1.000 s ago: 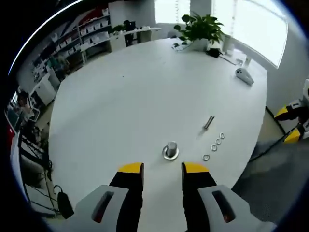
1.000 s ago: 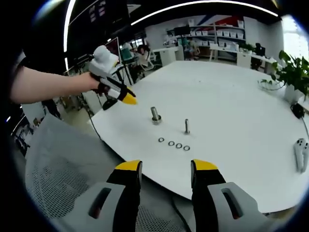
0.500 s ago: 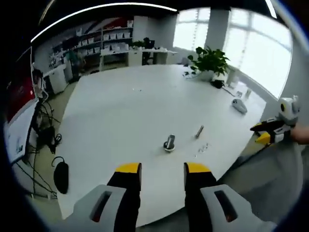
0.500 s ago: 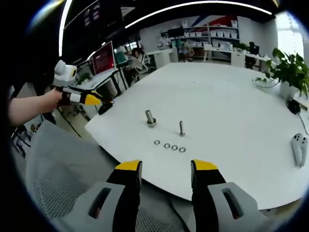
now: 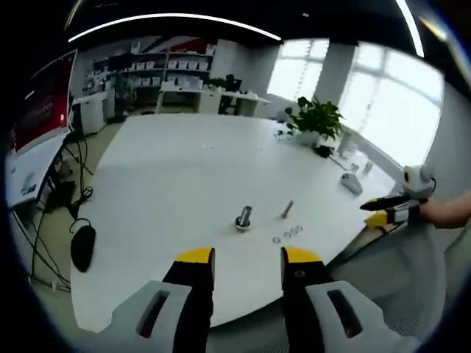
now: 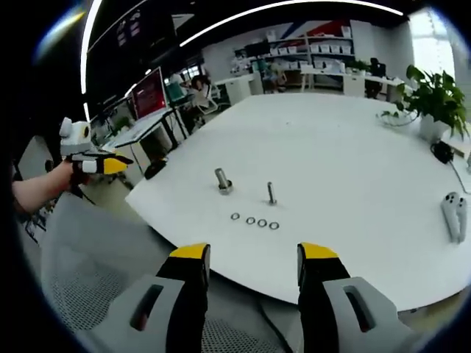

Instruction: Place the washer onto the threaded stud by aligning its center hole with the stud, sliding it down to the base, and recovering from edge contact or off-axis alignment until the washer reaches the visible bottom stop.

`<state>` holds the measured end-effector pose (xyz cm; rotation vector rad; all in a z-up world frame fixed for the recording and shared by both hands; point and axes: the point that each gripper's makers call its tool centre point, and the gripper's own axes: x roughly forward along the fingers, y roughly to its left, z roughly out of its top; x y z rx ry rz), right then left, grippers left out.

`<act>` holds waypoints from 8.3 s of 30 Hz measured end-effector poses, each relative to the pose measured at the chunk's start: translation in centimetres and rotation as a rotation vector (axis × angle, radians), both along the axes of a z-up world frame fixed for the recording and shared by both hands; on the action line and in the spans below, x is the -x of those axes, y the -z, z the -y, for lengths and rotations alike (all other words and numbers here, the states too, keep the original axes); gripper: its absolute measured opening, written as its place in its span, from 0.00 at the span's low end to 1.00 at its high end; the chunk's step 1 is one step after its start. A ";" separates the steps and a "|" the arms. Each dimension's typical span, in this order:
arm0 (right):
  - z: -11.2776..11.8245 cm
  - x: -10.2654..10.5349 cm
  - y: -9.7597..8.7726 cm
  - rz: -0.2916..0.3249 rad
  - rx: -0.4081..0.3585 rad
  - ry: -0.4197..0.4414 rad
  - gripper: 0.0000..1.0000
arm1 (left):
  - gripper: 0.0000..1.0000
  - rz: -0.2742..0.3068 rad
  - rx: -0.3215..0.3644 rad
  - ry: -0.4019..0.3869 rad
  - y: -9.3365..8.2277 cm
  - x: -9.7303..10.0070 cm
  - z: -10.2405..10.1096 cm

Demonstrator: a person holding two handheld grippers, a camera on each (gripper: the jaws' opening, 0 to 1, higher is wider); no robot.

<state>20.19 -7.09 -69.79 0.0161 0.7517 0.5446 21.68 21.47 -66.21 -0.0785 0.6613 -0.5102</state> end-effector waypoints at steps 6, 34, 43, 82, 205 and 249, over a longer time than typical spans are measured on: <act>0.3 -0.1 -0.1 -0.001 -0.007 0.014 0.50 | 0.33 0.032 -0.050 0.058 0.2 0.9 1.1; 1.7 -0.2 0.8 -0.029 0.064 0.074 0.54 | 0.31 0.126 0.049 0.146 -1.8 2.1 2.8; 1.8 0.1 1.2 -0.044 0.089 0.070 0.54 | 0.33 0.090 0.073 0.168 -1.1 2.3 3.3; 2.1 1.2 2.9 -0.136 0.160 0.039 0.54 | 0.32 0.044 0.031 0.239 0.1 3.1 4.0; -3.9 -9.2 14.4 -0.324 0.647 -0.719 0.20 | 0.25 -0.054 -0.097 0.225 2.8 3.5 2.4; -3.6 -8.9 14.2 -0.229 0.611 -0.398 0.13 | 0.21 -0.041 -0.103 0.212 2.6 3.3 2.1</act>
